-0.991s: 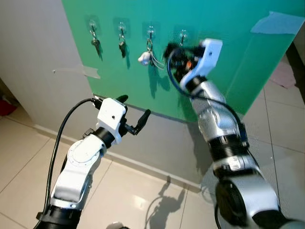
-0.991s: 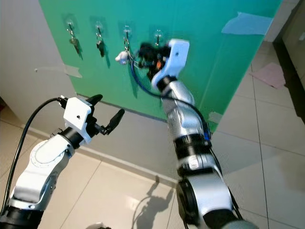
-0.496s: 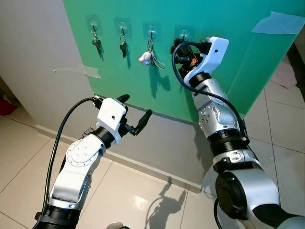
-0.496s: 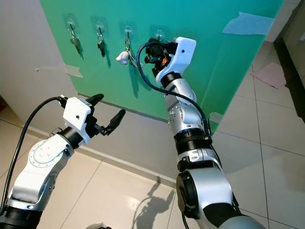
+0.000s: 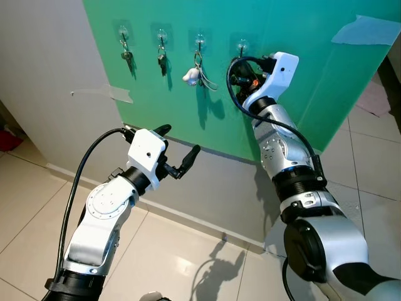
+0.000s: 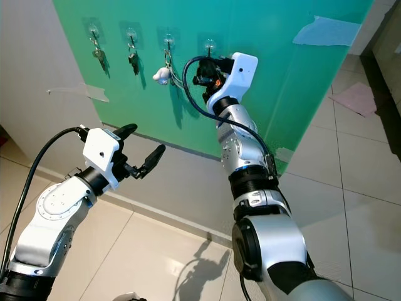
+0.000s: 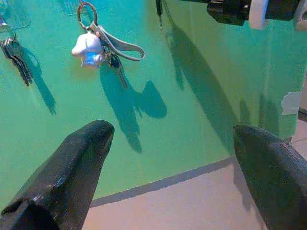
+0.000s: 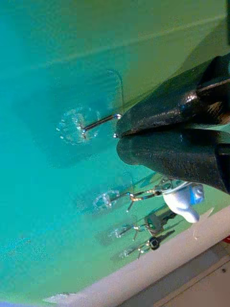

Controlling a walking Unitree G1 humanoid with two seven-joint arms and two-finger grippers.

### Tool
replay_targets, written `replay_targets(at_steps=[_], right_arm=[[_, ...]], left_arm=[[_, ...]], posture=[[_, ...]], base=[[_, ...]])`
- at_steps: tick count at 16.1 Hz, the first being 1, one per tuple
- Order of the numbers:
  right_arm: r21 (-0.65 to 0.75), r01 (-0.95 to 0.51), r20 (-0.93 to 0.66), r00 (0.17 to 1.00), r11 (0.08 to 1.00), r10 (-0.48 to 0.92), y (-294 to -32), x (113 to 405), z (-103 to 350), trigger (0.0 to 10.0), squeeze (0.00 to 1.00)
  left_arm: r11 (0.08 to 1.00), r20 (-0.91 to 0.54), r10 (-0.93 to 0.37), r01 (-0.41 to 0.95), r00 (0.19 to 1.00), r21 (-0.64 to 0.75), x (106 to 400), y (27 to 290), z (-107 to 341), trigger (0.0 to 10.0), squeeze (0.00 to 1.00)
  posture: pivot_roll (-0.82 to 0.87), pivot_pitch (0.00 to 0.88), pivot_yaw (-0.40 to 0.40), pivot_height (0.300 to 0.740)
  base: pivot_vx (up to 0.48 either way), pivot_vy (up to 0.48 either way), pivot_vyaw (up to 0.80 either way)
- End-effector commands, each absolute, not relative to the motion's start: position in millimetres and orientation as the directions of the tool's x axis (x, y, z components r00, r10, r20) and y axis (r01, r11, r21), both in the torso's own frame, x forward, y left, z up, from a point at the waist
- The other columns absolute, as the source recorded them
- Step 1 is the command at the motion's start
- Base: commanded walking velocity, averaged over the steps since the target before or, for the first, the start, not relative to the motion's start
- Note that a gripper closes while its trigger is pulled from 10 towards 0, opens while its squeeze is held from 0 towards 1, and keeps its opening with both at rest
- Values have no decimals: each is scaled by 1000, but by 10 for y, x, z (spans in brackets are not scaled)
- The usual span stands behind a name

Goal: Hang keys on a hook

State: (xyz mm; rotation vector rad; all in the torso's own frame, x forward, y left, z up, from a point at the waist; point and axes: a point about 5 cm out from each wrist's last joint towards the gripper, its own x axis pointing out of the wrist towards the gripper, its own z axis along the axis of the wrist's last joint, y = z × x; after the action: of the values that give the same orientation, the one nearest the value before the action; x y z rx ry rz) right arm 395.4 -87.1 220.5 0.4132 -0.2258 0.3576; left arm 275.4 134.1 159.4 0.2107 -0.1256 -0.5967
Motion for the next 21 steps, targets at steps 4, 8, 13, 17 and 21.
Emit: replay_targets(at_steps=[4, 8, 13, 17, 21], right_arm=[[359, -402, 351, 895, 842, 277, -919, 3969, 2350, 10000, 0], [369, -427, 385, 879, 825, 283, -925, 3947, 2378, 10000, 0], [383, -421, 385, 882, 822, 273, -953, 3948, 2361, 10000, 0], [340, -351, 266, 926, 873, 268, -965, 4000, 2235, 10000, 0], [352, -327, 242, 937, 877, 252, -980, 4012, 2202, 10000, 0]], left_arm=[[796, 71, -585, 555, 808, 241, 2754, 1345, 1639, 10000, 0], [791, 97, -598, 567, 796, 230, 2742, 1311, 1667, 10000, 0], [799, 116, -591, 559, 799, 219, 2767, 1328, 1697, 10000, 0], [797, 120, -595, 564, 795, 215, 2783, 1324, 1707, 10000, 0], [798, 118, -594, 563, 796, 216, 2794, 1331, 1707, 10000, 0]], posture=[[38, 0, 11, 740], [38, 0, 11, 740], [38, 0, 14, 740], [40, 0, 16, 740], [42, 0, 16, 740]], base=[[0, 0, 0], [0, 0, 0], [0, 0, 0], [0, 0, 0], [0, 0, 0]])
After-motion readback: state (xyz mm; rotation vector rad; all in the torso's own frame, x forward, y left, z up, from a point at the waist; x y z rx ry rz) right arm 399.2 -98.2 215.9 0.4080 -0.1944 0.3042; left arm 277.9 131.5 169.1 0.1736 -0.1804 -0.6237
